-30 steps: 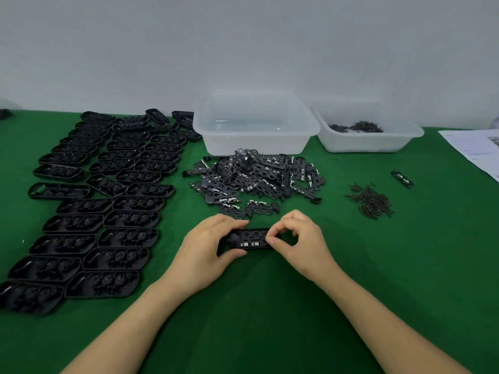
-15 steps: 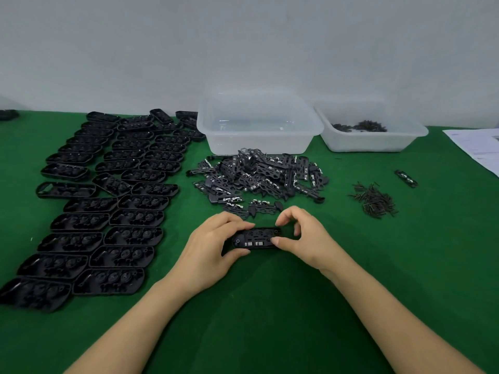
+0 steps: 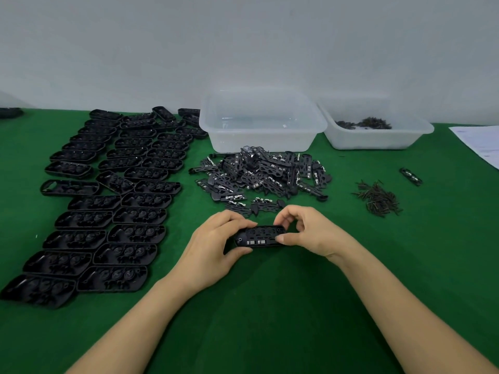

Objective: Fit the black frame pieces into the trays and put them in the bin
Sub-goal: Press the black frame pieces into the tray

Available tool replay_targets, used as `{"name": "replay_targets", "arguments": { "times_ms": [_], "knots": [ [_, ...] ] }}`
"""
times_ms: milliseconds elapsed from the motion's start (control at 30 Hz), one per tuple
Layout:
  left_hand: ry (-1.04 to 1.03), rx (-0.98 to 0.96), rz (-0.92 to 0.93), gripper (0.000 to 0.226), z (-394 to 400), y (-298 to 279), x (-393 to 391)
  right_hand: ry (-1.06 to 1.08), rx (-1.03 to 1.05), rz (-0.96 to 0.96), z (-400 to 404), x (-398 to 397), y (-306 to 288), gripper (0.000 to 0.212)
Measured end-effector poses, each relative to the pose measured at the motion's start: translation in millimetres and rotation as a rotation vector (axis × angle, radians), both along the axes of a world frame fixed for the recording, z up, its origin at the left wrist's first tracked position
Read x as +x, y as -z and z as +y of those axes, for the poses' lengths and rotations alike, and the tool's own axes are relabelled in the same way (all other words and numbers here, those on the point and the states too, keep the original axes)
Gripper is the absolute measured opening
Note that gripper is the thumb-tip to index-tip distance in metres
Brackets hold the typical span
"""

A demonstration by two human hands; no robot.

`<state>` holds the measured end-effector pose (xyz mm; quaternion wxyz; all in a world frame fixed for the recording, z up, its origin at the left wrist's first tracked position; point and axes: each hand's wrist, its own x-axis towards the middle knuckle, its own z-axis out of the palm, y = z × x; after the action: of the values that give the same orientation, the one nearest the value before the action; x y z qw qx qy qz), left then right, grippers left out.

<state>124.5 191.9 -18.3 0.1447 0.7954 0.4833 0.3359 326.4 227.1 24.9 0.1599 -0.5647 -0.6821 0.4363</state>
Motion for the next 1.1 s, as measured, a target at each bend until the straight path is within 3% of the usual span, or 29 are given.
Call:
{"name": "replay_targets", "arguments": {
  "times_ms": [367, 767, 933, 1033, 1100],
  "knots": [
    [-0.011, -0.014, -0.017, 0.042, -0.7, -1.7, 0.4, 0.054, 0.089, -0.019, -7.7, -3.0, 14.0, 0.016],
    [-0.015, -0.028, -0.036, 0.042, 1.6, -1.9, 1.5, 0.054, 0.003, -0.007, 3.3, -5.3, 7.3, 0.024],
    [-0.03, -0.097, -0.127, 0.042, 4.9, -5.6, 1.1, 0.058, 0.073, -0.034, 2.4, -6.8, 13.5, 0.025],
    [-0.021, -0.109, -0.131, 0.041, 5.3, -5.8, 0.7, -0.017, 0.215, -0.088, -4.5, -1.8, 20.1, 0.023],
    [-0.013, -0.118, -0.135, 0.04, 5.4, -6.0, -0.6, -0.106, 0.32, -0.113, -11.1, 1.9, 25.0, 0.034]
  ]
}}
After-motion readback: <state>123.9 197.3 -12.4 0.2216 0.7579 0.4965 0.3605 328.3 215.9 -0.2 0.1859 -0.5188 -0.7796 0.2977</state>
